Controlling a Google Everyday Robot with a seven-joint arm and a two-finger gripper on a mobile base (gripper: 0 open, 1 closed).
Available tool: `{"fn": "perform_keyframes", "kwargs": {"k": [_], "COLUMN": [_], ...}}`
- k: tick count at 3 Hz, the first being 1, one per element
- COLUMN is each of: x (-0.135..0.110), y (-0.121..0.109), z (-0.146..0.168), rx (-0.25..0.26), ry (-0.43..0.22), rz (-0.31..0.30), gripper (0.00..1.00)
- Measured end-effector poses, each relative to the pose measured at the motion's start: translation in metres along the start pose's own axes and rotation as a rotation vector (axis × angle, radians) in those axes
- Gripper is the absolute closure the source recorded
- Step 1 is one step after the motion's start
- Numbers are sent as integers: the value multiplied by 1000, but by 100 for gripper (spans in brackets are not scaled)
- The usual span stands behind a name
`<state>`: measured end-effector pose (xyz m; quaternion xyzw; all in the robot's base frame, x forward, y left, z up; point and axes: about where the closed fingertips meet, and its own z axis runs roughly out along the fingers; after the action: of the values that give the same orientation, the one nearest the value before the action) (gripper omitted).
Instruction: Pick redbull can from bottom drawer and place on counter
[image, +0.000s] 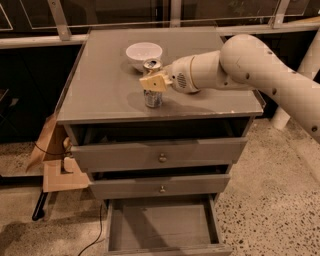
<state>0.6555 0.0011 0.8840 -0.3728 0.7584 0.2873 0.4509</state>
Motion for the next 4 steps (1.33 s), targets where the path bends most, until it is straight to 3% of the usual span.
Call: {"fn": "perform_keyframes", "kwargs": {"k": [1,4], "x": [0,0], "y": [0,0], "z": [0,0], "rx": [0,0], "ry": [0,0], "rz": [0,0], "gripper": [81,11]}}
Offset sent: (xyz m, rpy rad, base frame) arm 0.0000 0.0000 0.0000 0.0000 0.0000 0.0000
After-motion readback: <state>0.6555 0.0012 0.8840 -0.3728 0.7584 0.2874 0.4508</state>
